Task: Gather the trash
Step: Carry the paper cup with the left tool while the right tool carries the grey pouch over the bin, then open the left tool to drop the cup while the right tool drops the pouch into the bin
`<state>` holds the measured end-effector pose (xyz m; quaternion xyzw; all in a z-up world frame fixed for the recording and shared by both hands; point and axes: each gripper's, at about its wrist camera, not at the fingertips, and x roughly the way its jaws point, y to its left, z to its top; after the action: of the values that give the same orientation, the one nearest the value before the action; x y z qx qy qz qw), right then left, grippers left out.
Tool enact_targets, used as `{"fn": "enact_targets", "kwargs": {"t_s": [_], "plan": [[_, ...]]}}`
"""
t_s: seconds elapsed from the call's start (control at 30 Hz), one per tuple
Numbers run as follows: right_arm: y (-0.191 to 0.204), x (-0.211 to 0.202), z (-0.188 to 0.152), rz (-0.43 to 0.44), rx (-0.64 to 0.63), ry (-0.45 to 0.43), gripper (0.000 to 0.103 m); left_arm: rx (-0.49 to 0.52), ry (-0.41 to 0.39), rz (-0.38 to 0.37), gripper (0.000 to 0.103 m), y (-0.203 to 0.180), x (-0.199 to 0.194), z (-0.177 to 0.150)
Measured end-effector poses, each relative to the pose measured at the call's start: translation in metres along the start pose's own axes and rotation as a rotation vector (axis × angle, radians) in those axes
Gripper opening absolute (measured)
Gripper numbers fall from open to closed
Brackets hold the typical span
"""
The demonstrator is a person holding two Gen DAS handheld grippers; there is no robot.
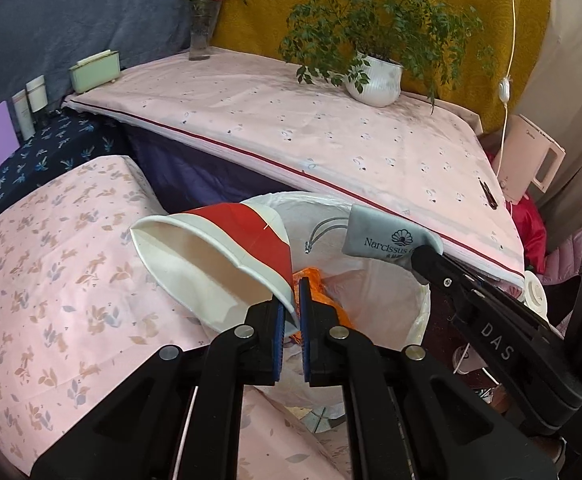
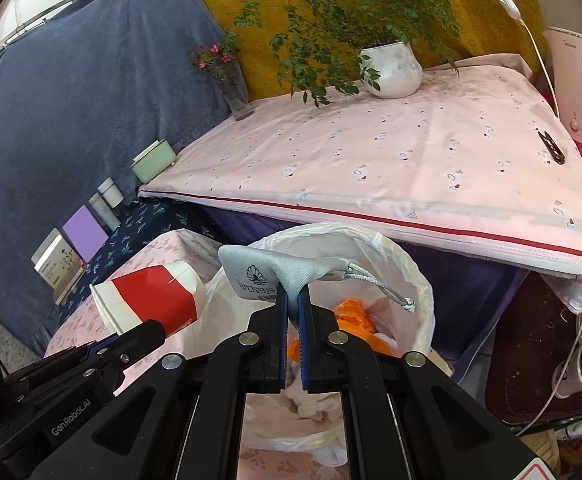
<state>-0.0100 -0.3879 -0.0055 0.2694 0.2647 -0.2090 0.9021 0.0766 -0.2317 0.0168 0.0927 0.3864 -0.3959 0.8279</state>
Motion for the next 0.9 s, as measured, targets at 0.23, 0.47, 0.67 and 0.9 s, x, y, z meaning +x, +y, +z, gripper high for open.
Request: {"fn": "enact_targets", "kwargs": {"t_s": [0.23, 0.47, 0.67, 0.9], "plan": [[-0.007, 0.004, 0.000, -0.008, 0.013, 0.008, 0.005, -0.001, 0.021, -0.010, 0.018, -0.001, 0.012, -0.001], [-0.004, 0.008, 0.000, -0.003, 0.008, 0.016, 0.005, -0.008, 0.017, 0.015, 0.028, 0.003, 0.012, -0.002], [0.003, 0.011, -0.001, 0.010, -0.001, 0.024, 0.013, -0.017, 0.008, 0.044, 0.036, 0.010, 0.010, -0.001], [0.008, 0.011, -0.003, 0.016, 0.006, 0.014, 0.027, -0.035, 0.002, 0.069, 0.043, 0.019, 0.008, -0.004]]}}
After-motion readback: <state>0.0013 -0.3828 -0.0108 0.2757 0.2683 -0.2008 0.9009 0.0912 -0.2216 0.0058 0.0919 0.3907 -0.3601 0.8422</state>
